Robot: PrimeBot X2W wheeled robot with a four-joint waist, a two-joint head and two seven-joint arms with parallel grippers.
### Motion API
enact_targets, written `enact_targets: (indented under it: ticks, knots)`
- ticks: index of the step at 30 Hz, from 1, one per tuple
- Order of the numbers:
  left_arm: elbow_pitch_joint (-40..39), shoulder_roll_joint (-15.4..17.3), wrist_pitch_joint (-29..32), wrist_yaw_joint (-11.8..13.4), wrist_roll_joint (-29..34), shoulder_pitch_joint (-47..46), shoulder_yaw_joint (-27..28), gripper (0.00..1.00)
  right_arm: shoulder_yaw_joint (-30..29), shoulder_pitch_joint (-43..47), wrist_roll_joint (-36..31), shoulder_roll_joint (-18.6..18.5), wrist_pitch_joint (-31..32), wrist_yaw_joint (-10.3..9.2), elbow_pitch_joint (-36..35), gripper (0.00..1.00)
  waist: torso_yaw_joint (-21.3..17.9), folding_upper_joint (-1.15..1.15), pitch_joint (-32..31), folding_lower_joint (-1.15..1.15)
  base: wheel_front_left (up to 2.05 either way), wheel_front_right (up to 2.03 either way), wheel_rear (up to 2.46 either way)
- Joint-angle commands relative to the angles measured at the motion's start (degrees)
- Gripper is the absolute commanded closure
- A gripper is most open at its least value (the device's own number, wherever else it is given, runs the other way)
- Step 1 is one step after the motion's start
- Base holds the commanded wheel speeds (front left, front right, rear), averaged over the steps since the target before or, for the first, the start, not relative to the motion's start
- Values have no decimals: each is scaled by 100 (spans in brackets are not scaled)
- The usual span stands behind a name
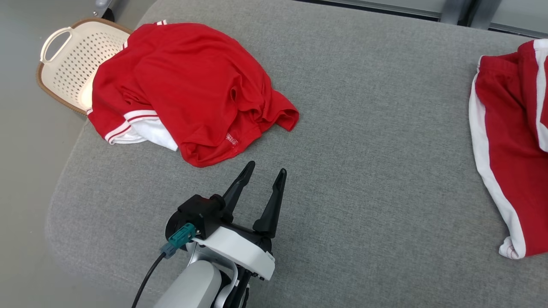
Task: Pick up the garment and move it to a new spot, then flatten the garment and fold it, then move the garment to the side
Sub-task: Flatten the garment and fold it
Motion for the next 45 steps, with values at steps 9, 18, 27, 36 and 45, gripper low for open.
enact_targets:
  ticks: [9,18,27,36,45]
  knots:
    - [50,23,-2,-36,296,61,422,0,-1073,627,231,1015,-1765,-11,954,0,-648,0,-541,0,0,0,0]
    - [47,27,-2,-117,560,326,998,0,-2956,2083,-45,1785,-2076,-11,121,0,-1397,0,-1104,0,0,0,0]
    - [82,25,-3,-210,693,579,1358,0,-4800,4368,-926,2695,-2077,-10,-1518,0,-1870,0,-1373,0,0,0,0]
    - [124,22,-2,-237,723,806,1537,0,-5914,6485,-2016,4054,-2078,-10,-2789,0,-2146,0,-1519,0,0,0,0]
    - [178,23,-2,-282,742,728,1454,0,-6004,6936,-2364,4413,-1906,-10,-3092,0,-2124,0,-1474,0,0,0,0]
